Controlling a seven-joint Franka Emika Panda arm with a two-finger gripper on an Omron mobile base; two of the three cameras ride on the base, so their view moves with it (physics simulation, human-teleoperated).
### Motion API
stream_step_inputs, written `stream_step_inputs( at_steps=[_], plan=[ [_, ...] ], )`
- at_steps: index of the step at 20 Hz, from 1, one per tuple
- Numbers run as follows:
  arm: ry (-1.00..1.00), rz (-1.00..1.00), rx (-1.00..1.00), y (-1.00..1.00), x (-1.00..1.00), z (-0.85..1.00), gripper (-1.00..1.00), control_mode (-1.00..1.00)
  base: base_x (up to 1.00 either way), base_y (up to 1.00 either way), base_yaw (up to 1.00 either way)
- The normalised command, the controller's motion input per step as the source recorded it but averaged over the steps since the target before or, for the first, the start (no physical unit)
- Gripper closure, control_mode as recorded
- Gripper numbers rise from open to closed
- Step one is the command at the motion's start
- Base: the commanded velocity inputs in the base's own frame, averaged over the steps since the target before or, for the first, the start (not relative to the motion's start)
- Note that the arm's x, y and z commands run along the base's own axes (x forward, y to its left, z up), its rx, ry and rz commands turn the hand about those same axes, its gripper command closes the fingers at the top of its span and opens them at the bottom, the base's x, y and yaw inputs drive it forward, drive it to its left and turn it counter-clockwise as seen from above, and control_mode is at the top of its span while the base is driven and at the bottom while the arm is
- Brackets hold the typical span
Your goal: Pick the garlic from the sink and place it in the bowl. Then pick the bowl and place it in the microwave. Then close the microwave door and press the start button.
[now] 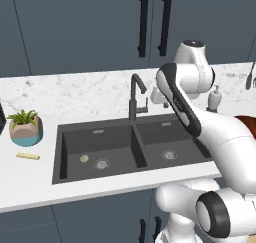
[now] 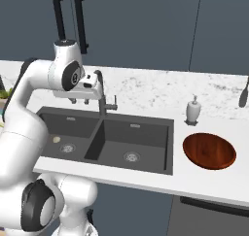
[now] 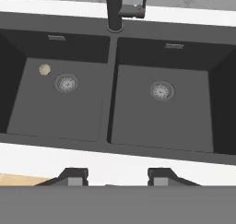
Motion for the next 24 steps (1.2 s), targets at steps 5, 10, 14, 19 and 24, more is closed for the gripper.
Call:
stream_step_inputs(
  at_steps=[5,10,14,19,24],
  plan=[
    [-0.09,0.00,0.01,0.06,-0.48,0.00,-1.00,-1.00,0.00,0.00,0.00],
    [-0.01,0.00,0.09,0.59,-0.53,-0.02,-1.00,-1.00,0.00,0.00,0.00],
    [0.00,0.10,0.00,0.96,-0.37,-0.12,-1.00,-1.00,0.00,0.00,0.00],
    [0.00,0.10,-0.04,1.00,-0.02,-0.31,-1.00,-1.00,0.00,0.00,0.00],
    [0.00,0.12,0.00,1.00,0.19,-0.36,-1.00,-1.00,0.00,0.00,0.00]
  ],
)
